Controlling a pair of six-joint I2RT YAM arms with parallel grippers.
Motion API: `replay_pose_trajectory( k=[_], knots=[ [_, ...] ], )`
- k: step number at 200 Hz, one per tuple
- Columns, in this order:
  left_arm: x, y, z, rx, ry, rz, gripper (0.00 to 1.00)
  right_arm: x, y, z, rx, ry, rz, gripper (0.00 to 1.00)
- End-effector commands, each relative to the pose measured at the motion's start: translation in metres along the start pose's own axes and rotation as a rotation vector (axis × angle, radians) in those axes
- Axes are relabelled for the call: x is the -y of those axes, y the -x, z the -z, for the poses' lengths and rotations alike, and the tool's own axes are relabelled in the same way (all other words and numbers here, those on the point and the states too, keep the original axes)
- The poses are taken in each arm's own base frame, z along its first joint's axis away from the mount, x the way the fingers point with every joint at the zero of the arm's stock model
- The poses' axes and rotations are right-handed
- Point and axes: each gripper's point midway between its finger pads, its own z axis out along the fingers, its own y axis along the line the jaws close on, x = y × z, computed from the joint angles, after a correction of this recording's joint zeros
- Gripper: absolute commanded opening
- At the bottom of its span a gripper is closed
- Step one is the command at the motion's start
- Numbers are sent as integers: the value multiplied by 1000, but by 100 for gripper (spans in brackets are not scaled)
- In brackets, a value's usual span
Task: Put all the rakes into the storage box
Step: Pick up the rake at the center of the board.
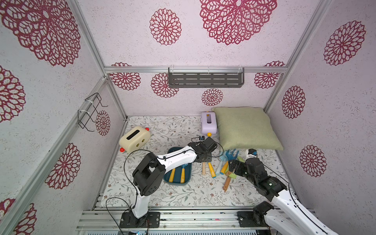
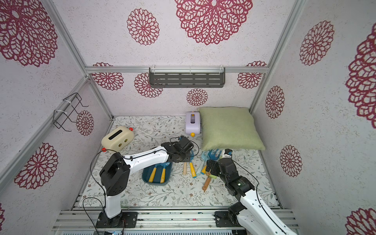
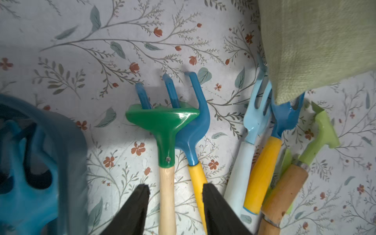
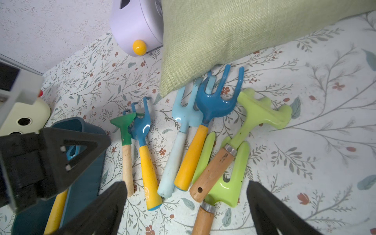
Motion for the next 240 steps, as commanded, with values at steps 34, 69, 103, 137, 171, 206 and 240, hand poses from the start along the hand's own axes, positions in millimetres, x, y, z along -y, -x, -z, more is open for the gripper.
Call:
replay_pose_trajectory(
  k=[34, 69, 103, 137, 171, 206, 240],
  knots=[
    [-3, -30, -21, -111, 33, -13, 48, 8, -1, -5, -1, -37, 36, 99],
    [-9, -43, -30, -132, 67, -26, 48, 9, -4, -10, -10, -37, 33, 99],
    [-15, -48, -43, -146, 105, -43, 43, 9, -6, -15, -27, -42, 21, 99],
    [-12, -47, -48, -152, 110, -56, 33, 11, -9, -19, -42, -55, 8, 99],
    [-9, -40, -39, -139, 107, -63, 19, 10, -8, -18, -43, -47, 0, 99],
    [3, -24, -9, -92, 53, -74, 12, 5, -9, -19, -50, -23, -10, 99],
    [2, -10, 27, -33, 30, -86, 9, 1, -11, -21, -69, -4, -18, 99]
  ],
)
